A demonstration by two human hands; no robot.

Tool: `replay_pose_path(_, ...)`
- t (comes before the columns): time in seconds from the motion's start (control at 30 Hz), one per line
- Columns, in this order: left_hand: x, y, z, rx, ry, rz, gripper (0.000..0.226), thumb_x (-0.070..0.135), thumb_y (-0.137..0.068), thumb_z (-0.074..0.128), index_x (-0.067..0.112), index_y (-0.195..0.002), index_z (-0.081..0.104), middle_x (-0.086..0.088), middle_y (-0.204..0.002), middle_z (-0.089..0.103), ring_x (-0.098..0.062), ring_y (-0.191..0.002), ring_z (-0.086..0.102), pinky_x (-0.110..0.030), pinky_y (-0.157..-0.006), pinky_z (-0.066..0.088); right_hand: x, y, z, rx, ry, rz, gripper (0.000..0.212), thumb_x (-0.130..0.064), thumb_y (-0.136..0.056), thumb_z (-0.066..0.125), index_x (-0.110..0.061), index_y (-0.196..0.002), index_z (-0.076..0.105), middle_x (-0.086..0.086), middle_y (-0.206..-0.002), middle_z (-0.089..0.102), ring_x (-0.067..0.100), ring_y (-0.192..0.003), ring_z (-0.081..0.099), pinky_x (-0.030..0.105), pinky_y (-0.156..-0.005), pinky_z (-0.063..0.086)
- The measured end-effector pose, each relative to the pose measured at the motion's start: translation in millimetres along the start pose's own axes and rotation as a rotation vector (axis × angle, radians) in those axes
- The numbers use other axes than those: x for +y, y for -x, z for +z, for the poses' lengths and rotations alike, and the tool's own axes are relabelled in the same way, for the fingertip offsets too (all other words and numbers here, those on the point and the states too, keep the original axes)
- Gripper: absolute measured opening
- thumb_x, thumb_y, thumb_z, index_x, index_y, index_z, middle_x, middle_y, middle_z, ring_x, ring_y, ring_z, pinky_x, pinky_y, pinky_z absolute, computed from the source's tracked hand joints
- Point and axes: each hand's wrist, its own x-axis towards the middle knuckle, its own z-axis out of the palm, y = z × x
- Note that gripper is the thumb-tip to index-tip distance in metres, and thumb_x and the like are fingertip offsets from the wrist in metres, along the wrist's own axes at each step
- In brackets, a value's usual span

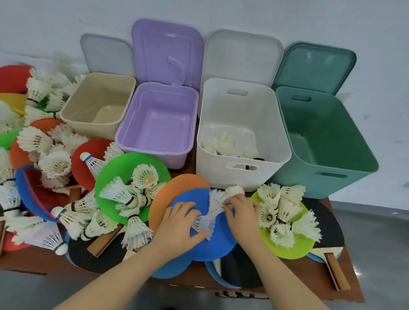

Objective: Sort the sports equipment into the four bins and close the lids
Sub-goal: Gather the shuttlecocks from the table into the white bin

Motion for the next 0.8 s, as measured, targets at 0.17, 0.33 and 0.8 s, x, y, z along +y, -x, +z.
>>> replay_pose_path(0.17, 17, -10, 10, -0.068, -0.080, -0.076, 0.075, 0.070, -0.081, 0.028, 0.024, -0.137, 0.043, 0.004, -0.149, 0.030, -0.017, -0.137, 0.022, -0.034, -0.109, 0.014, 18, 14, -14, 0.159, -0.048, 0.046, 0.007, -0.014, -0.087, 0.061, -0.019, -0.084, 0.064, -0.005, -0.086, 0.059, 0.020, -0.084, 0.056, 0.027, -0.074, 0.013)
replay_pose_path(0.33, 21, -16, 11, -0.037, -0.074, -0.116, 0.045, 0.042, -0.098, 0.035, 0.025, -0.138, 0.043, 0.005, -0.148, 0.034, -0.016, -0.136, 0.025, -0.034, -0.108, 0.016, 26, 25, -24, 0.154, -0.055, 0.058, 0.007, -0.016, -0.089, 0.060, -0.020, -0.085, 0.065, -0.005, -0.088, 0.060, 0.019, -0.086, 0.055, 0.028, -0.074, 0.014)
replay_pose_path(0.8, 11, -11, 15, -0.002, -0.069, -0.032, 0.050, 0.046, -0.093, 0.042, 0.027, -0.139, 0.039, 0.005, -0.121, 0.054, -0.019, -0.112, 0.046, -0.032, -0.091, 0.026, 30, 41, -47, 0.195, -0.118, -0.016, 0.010, -0.015, -0.089, 0.060, -0.022, -0.082, 0.062, -0.012, -0.083, 0.057, 0.012, -0.083, 0.053, 0.028, -0.075, 0.018)
